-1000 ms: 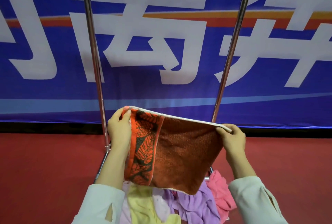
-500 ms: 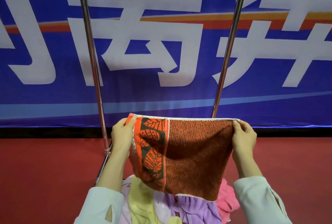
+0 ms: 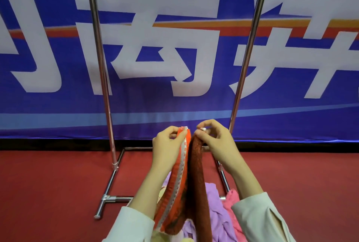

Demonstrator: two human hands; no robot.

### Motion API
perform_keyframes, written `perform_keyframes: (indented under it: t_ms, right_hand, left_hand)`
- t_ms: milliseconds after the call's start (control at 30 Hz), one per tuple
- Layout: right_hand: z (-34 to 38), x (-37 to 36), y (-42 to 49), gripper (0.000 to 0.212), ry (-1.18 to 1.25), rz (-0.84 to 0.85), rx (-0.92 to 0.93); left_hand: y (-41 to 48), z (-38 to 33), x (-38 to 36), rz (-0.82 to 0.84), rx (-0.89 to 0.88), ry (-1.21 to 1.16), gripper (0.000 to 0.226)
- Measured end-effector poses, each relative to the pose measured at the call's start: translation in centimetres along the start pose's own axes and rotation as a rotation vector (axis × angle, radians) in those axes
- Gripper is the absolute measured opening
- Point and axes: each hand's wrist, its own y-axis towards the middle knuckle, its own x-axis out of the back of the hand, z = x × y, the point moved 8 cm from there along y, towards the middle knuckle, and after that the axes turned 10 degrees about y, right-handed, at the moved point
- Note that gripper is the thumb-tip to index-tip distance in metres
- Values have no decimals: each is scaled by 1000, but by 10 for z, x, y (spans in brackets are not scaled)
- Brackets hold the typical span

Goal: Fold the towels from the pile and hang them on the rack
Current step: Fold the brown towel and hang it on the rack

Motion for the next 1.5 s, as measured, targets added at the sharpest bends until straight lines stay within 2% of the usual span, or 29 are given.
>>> perform_keyframes:
  t_ms: [167, 267, 367, 500, 600, 700, 833, 900, 1033, 1167, 1267, 1333, 1500]
  right_hand:
    - [5, -16, -2, 5, 9, 39, 18]
    - [1, -16, -1, 16, 33, 25, -14]
    - [-2, -12, -1, 29, 94, 9, -64]
    - [2, -12, -4, 15, 6, 56, 5]
    - [9, -8, -5, 6, -117, 12, 93]
    - [17, 2, -4, 8, -323, -68, 175]
    - [16, 6, -3, 10, -261, -56, 186]
    - [13, 4, -3, 10, -207, -23, 166]
    - [8, -1, -4, 14, -180, 76, 142]
    - [-12, 0, -4, 24, -342, 215, 30]
    - [-31, -1, -9, 28, -455, 333, -69]
    - [-29, 2, -9, 19, -528, 325, -56]
    - [-6, 6, -4, 38, -910, 202, 134]
  left_hand:
    - [-4, -6, -7, 89, 2, -178, 14]
    - [-5, -8, -14, 155, -17, -170, 24]
    - [-6, -11, -16, 188, -45, -124, 23]
    - [-6, -17, -13, 208, -102, -49, 24]
    - [-7, -16, -14, 236, -110, -10, 24]
    - [-10, -16, -19, 324, -114, -27, 22]
    - [-14, -18, -24, 414, -189, 24, 19]
    - [-14, -20, -23, 390, -230, 88, 23]
    - [-14, -27, -22, 294, -256, 67, 23]
    - [-5, -26, -3, 127, -200, -35, 23]
    - [-1, -24, 6, 95, -187, -91, 23]
    - [-1, -22, 6, 100, -187, -77, 21]
    - [3, -15, 13, 48, -165, -53, 22]
